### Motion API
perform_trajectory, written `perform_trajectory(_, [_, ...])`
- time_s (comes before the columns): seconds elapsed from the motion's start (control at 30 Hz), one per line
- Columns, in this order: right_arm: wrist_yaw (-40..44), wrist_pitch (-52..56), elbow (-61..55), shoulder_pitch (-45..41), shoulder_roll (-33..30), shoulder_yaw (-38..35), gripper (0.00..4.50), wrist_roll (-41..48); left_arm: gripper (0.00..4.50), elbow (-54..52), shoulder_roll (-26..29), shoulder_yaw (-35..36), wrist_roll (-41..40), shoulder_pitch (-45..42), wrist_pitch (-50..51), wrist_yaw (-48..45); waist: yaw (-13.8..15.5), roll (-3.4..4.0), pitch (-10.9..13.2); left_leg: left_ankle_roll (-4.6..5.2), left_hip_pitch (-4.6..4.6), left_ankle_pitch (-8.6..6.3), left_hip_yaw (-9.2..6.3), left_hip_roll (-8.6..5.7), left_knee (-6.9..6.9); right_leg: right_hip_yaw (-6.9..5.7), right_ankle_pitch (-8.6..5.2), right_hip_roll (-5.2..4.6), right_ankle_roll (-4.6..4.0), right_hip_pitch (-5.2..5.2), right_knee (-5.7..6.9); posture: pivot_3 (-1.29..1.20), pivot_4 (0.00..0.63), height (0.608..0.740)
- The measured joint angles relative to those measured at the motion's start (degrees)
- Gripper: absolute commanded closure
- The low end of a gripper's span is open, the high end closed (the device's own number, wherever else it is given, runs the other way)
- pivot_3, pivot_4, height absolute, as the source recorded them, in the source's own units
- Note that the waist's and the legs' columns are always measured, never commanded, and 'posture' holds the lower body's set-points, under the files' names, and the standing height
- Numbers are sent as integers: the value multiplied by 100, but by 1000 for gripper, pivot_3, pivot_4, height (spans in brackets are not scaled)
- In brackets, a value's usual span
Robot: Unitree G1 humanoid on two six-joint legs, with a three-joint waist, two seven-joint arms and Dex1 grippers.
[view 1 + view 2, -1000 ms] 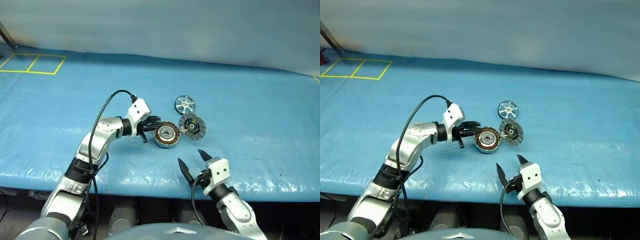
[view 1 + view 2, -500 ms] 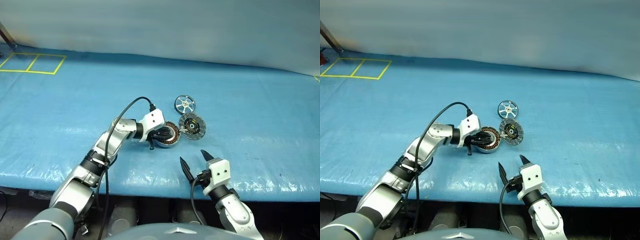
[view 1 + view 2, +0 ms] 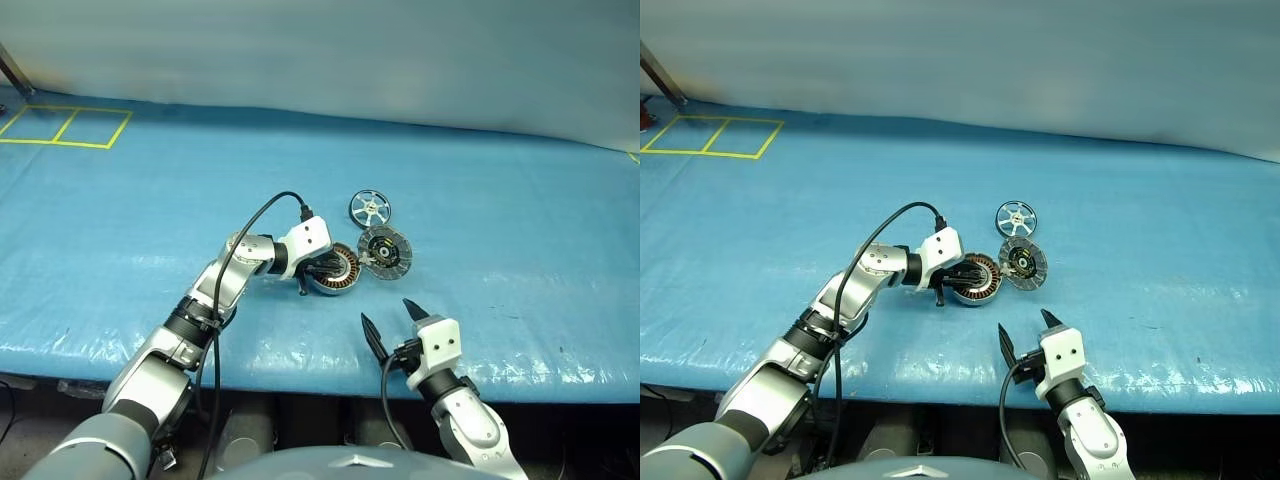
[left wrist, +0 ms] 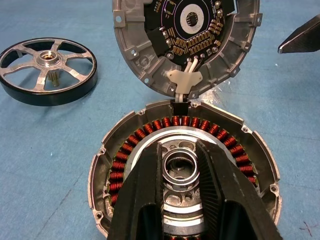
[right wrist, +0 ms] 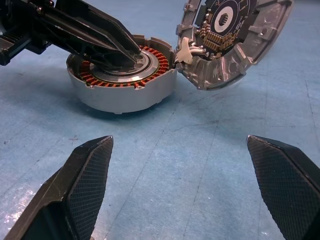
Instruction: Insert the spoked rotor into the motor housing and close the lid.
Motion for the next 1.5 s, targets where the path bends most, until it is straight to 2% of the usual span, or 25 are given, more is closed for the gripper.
perform_trajectory(0.03, [0,0,0,-14,-1,0,0,0,3851,1,0,-1,7,1,0,0,0,0,0,0,0,0,0,0,0,0,0,0,0,0,0,0,150,740])
perform_trajectory(0.3, [2,1,2,-32,-36,-3,0,-1,1293,12,-82,47,-23,35,98,-1,4,-1,-1,1,0,0,-1,-1,4,1,4,1,-1,2,1,0,150,740])
perform_trajectory(0.37, [3,4,3,-23,-45,-4,0,0,1293,-33,-201,229,-295,101,248,-28,2,-1,-1,1,-1,0,-1,0,7,1,4,1,-1,2,4,0,150,740])
perform_trajectory(0.4, [4,4,3,-19,-51,-6,0,1,1399,-139,-256,374,-496,152,367,-56,-1,-1,0,1,-3,0,-1,1,8,2,5,1,-3,-1,6,0,150,740])
perform_trajectory(0.47, [4,6,3,2,-58,-11,0,3,1926,-396,-306,625,-832,175,580,-86,-3,-1,0,0,-4,1,-3,2,12,1,6,2,-5,-2,11,0,150,740])
perform_trajectory(0.6, [14,58,-8,114,-91,-32,0,29,3335,-1022,-52,1081,-1191,408,868,-75,-30,3,-3,-6,6,4,-2,3,11,6,5,4,-8,1,22,0,150,740])
perform_trajectory(0.7, [75,597,-322,183,-193,-40,0,231,4360,-1446,246,1356,-1343,942,1010,55,-57,3,-3,-12,10,8,-2,5,10,8,5,1,-16,0,33,0,150,740])
perform_trajectory(0.73, [92,948,-565,177,-248,-17,0,320,4483,-1600,321,1453,-1366,1159,1049,131,-61,2,-2,-14,10,9,-2,5,12,9,5,0,-18,-2,38,0,150,740])
perform_trajectory(0.83, [153,2183,-1456,-128,-479,118,0,774,4483,-2158,554,1585,-1387,1787,1063,300,-74,0,-1,-18,17,11,-1,5,22,7,-1,-15,-27,-6,67,0,150,740])
perform_trajectory(0.97, [329,3591,-2364,-1307,-925,355,1286,1233,4500,-2834,624,1721,-1396,2796,625,551,-85,-1,2,-26,62,16,-3,8,22,-12,-8,-55,-24,1,72,0,150,740])
perform_trajectory(1.07, [329,4410,-2467,-2250,-1124,655,2240,1230,4500,-3019,548,1792,-1354,3551,-31,667,-80,-1,2,-28,60,20,-1,7,21,-16,-1,-63,-34,-4,74,0,150,740])
perform_trajectory(1.13, [291,4805,-2316,-2910,-1076,863,2950,1188,4500,-3048,457,1824,-1257,3987,-588,821,-76,-1,2,-28,57,21,-1,4,20,-17,7,-69,-49,-7,74,0,150,740])
perform_trajectory(1.27, [114,5172,-1408,-4175,-924,1376,4285,791,4500,-3062,84,1919,-1339,4475,-1057,1116,-68,-1,2,-19,47,21,2,-4,18,-28,8,-76,-49,-13,73,0,150,740])
perform_trajectory(1.3, [94,5226,-1184,-4393,-937,1479,4491,651,4500,-3062,3,1926,-1349,4552,-1152,1186,-63,-2,2,-13,45,20,3,-7,18,-31,8,-78,-49,-14,71,0,150,740])
perform_trajectory(1.5, [132,5262,-47,-5120,-943,1707,4491,163,4500,-3059,-169,1949,-1333,4941,-1564,1547,-78,-2,1,0,25,16,15,-12,5,-24,5,-51,-50,-12,66,0,150,740])
